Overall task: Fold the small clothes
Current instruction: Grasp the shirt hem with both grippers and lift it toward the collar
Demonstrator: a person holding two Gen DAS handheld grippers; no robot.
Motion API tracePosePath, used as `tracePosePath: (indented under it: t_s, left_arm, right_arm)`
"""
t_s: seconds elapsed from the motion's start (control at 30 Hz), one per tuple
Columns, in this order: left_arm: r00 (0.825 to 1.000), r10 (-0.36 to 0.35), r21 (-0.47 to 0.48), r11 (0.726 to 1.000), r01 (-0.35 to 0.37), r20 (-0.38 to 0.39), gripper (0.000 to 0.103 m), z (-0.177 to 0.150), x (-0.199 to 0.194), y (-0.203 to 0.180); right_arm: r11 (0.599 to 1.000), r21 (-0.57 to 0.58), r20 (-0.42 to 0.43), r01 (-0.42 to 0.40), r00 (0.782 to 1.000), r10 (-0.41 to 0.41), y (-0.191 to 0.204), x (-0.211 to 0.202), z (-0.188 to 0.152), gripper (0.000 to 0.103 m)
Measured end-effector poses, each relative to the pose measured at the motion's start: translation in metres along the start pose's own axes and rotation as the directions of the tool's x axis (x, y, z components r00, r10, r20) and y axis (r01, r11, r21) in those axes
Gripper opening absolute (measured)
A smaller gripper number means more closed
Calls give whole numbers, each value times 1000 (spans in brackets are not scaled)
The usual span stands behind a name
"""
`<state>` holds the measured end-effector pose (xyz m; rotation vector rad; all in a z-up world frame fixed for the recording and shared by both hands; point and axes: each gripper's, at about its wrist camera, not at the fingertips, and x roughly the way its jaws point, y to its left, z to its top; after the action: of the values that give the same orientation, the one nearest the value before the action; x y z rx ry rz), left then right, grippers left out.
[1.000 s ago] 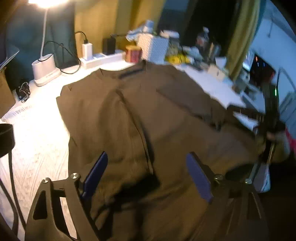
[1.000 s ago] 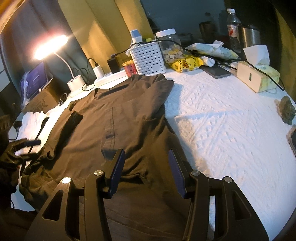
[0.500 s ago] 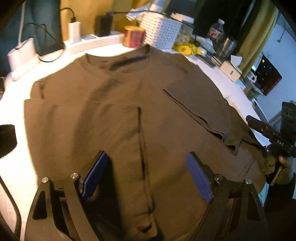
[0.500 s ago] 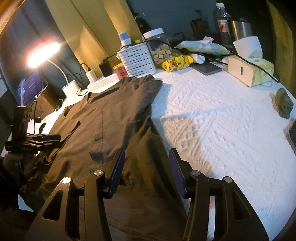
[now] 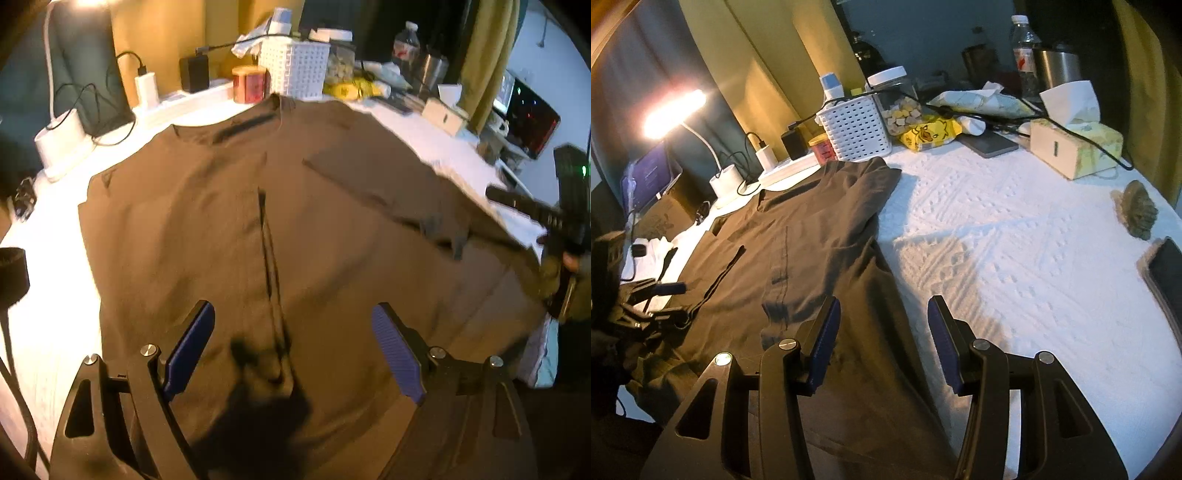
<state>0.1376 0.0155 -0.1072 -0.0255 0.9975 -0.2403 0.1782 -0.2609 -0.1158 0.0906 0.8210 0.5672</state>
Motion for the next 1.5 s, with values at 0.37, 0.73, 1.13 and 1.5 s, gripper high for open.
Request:
tracePosePath:
  t_s: [0.37,0.73,1.13,1.5]
  left_arm:
    - [998,-69,-35,997,68,-9,86,-35,-9,-12]
    - [981,94,-116,990,-76,167,86,-63,-58,-5]
    - [939,283,-209,947,-243,193,72,-125,-84,18]
    - [923,364,-260,910,-323,125,44,-151,-84,33]
  right_arm:
    - [999,-23,10,44,999,-44,6,-28,-16,52]
    - [993,-58,-20,100,995,-102,9,-56,-62,52]
    - [972,-51,-14,230,973,-231,-12,-78,-88,52]
    - [962,-99,-22,254,966,-257,-7,-69,-94,50]
